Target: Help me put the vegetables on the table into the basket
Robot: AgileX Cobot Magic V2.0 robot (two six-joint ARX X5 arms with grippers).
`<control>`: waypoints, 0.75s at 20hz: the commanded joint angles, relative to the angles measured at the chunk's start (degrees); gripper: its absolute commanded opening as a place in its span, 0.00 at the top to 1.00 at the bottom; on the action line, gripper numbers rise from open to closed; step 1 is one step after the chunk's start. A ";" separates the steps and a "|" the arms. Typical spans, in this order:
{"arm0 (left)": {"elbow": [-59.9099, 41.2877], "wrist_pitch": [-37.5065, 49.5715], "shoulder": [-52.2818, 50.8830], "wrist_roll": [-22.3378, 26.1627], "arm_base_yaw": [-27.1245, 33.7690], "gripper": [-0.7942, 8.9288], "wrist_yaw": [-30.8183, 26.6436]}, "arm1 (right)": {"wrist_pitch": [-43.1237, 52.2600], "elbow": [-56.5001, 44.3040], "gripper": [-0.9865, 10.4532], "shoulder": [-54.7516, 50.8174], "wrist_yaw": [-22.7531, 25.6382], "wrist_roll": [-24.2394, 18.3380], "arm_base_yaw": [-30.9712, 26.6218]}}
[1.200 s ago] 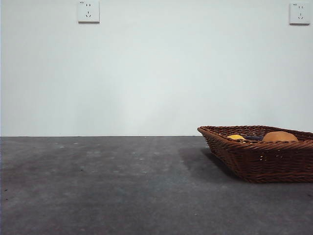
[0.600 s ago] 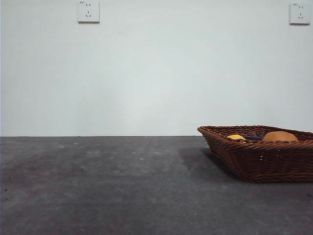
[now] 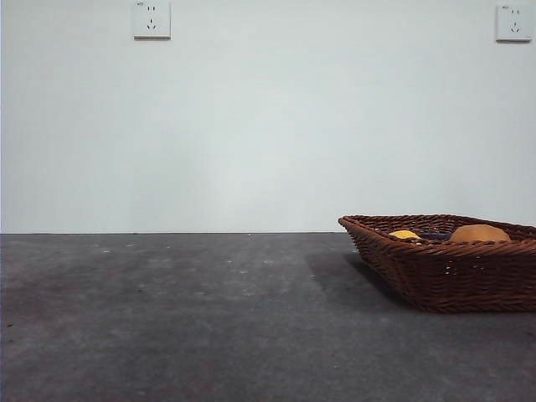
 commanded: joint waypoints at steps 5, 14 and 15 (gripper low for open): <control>-0.35 0.13 0.74 -0.59 0.20 0.92 0.26 | 0.22 -0.11 0.91 2.08 1.20 -0.26 0.02; -0.33 3.65 -0.61 -1.77 0.22 0.92 -0.31 | 6.49 -0.11 0.91 3.91 2.36 -0.28 0.02; -0.33 4.02 -1.09 -1.77 0.22 0.92 -2.38 | 7.41 -0.11 0.91 3.91 2.36 -0.28 0.02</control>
